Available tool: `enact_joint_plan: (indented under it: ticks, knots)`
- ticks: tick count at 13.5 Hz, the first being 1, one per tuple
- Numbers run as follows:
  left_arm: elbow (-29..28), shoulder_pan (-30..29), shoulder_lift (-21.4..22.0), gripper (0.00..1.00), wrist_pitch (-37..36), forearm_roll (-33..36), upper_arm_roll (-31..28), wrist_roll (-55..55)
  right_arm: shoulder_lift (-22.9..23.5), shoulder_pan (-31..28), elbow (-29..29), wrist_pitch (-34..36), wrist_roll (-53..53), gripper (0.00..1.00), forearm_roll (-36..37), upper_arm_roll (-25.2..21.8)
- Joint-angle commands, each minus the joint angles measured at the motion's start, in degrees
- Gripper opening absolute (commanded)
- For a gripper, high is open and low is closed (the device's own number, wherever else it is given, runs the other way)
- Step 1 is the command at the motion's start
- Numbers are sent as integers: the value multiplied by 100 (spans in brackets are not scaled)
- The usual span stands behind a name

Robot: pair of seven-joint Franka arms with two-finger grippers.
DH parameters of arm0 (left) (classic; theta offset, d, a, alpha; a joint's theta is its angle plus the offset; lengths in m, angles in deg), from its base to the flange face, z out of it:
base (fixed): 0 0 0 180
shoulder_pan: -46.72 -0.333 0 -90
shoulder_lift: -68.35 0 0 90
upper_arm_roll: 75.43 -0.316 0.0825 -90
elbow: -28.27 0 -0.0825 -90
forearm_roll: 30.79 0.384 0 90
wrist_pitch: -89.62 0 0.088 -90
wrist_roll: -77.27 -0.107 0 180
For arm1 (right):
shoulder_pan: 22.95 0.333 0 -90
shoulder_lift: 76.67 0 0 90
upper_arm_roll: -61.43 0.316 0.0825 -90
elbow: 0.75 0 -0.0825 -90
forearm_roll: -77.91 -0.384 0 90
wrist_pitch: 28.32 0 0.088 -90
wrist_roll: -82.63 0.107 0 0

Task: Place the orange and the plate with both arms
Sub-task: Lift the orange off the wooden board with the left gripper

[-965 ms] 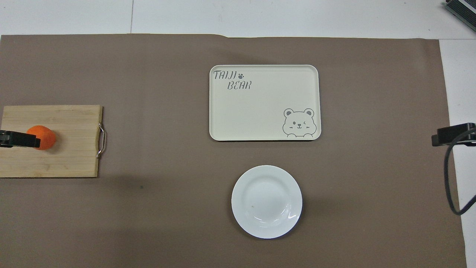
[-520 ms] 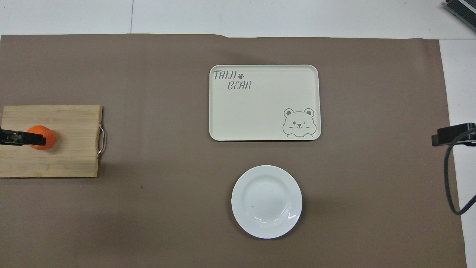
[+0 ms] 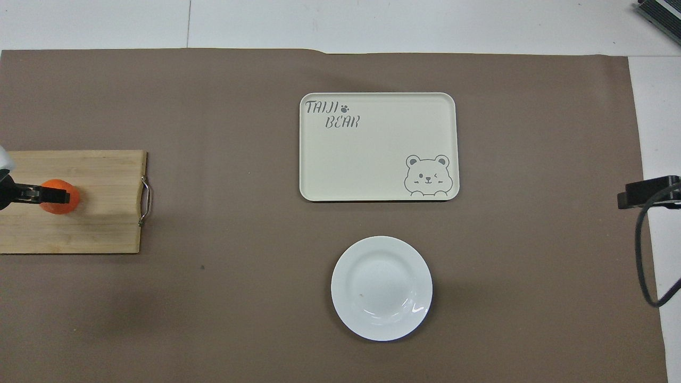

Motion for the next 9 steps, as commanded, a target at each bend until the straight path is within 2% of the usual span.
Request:
enact_joint_plan:
  ticks: [1,5,9]
  knots:
    - [-54,-172,-252,100,470,2,56,-243,-73,-9,76,19,53,100,-82,2]
    - [-63,-181,-481,100,638,2,56,-306,-73,-9,76,19,53,100,-82,2]
    - [-63,-173,-499,100,673,2,56,-323,-73,-17,85,19,53,100,-82,2]
